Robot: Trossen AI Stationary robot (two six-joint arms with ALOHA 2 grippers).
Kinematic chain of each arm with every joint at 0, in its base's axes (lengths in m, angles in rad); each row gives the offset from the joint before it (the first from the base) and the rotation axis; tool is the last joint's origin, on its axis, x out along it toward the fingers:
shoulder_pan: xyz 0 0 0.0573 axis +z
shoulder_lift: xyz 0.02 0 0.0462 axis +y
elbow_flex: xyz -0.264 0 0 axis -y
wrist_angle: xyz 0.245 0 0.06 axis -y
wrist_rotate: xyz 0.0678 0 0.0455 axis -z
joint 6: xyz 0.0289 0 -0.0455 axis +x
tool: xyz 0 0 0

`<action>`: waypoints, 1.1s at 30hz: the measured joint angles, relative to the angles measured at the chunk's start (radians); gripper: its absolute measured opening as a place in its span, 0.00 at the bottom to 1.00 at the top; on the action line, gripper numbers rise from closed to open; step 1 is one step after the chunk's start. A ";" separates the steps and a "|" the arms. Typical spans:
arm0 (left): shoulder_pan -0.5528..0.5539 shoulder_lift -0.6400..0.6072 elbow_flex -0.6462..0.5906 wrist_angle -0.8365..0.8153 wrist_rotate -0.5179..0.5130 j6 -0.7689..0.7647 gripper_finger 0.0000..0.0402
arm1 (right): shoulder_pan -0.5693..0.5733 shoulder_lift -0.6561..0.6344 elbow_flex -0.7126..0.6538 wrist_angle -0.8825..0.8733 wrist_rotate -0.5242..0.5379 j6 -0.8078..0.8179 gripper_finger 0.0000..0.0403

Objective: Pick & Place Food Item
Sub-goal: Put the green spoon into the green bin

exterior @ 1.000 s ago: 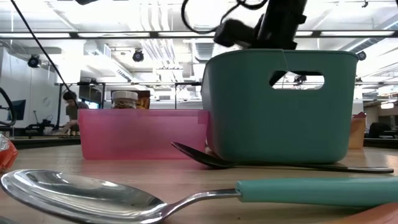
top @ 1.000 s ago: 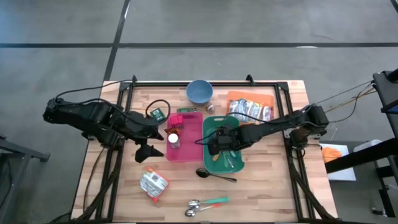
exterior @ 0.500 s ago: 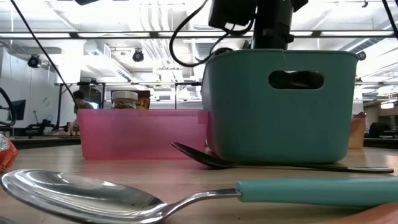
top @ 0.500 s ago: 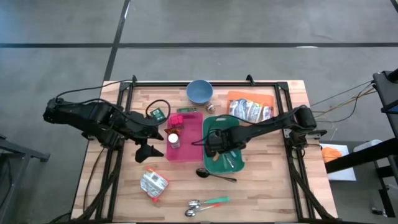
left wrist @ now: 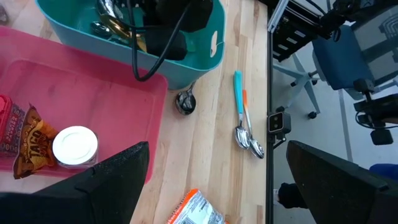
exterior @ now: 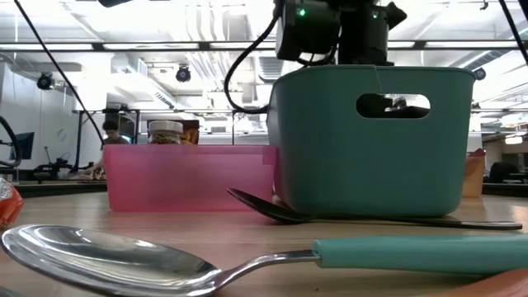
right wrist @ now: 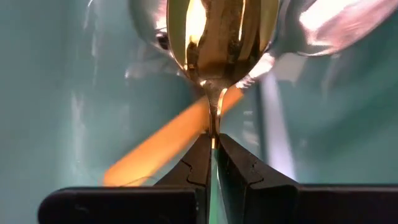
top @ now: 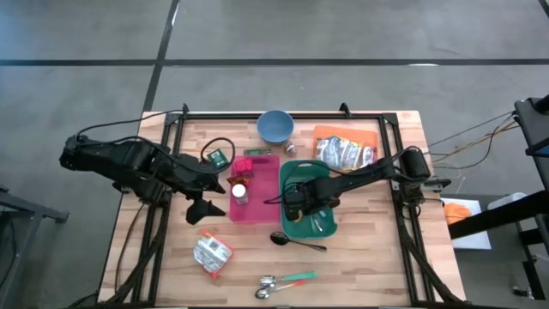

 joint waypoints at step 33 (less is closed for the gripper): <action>0.000 0.000 0.000 -0.004 0.000 0.000 0.95 | 0.000 0.008 0.000 0.008 -0.039 -0.122 0.03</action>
